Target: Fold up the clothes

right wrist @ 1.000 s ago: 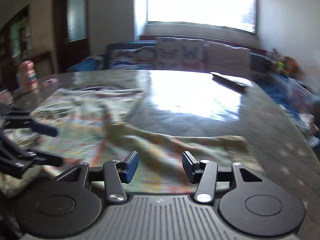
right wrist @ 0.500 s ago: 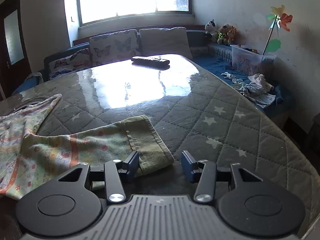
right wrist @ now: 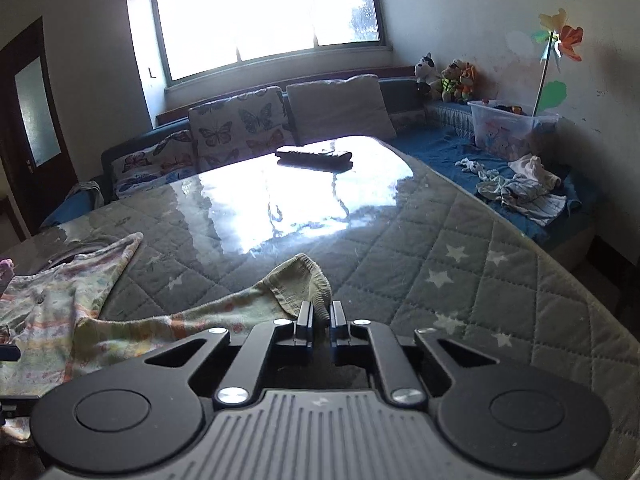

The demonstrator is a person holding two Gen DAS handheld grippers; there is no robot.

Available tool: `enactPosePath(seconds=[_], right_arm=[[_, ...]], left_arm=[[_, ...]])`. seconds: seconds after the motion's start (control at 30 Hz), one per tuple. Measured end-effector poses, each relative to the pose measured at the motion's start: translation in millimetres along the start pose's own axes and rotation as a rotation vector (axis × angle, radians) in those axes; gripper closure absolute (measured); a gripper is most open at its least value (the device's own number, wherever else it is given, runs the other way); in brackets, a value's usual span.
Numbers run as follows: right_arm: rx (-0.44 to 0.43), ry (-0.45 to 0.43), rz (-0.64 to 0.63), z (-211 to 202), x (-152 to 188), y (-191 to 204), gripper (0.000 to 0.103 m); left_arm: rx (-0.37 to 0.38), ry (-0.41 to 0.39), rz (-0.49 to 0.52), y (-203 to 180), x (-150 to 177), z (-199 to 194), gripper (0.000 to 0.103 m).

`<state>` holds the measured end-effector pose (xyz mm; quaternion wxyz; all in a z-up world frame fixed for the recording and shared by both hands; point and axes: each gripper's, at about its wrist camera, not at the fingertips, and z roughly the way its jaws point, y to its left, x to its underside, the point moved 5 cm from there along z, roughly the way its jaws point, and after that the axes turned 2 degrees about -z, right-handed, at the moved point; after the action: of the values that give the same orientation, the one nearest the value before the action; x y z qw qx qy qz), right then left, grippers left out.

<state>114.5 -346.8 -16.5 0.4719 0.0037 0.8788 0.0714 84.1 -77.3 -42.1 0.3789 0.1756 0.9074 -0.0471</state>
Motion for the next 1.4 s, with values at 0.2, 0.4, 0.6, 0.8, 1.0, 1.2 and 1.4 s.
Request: enactPosePath(seconds=[0.2, 0.4, 0.6, 0.8, 1.0, 1.2, 1.4], right_arm=[[-0.003, -0.012, -0.002, -3, -9, 3, 0.096], [-0.007, -0.024, -0.004, -6, -17, 6, 0.096], [-0.09, -0.103, -0.042, -34, -52, 38, 0.096], [-0.241, -0.184, -0.149, -65, -82, 104, 0.096], [-0.432, -0.178, -0.278, -72, -83, 195, 0.096], [-0.58, -0.132, -0.405, -68, -67, 275, 0.096], [-0.674, -0.038, -0.527, -56, -26, 332, 0.096]], left_arm=[[0.0, -0.002, 0.012, -2, 3, 2, 0.013], [0.006, -0.036, -0.009, 3, -2, -9, 0.013], [-0.005, -0.097, -0.053, 17, -6, -33, 0.013], [-0.056, -0.143, -0.129, 49, 4, -58, 0.012], [-0.134, -0.173, -0.232, 90, 27, -80, 0.008], [-0.206, -0.192, -0.314, 126, 53, -102, 0.001], [-0.249, -0.193, -0.383, 150, 72, -113, 0.0]])
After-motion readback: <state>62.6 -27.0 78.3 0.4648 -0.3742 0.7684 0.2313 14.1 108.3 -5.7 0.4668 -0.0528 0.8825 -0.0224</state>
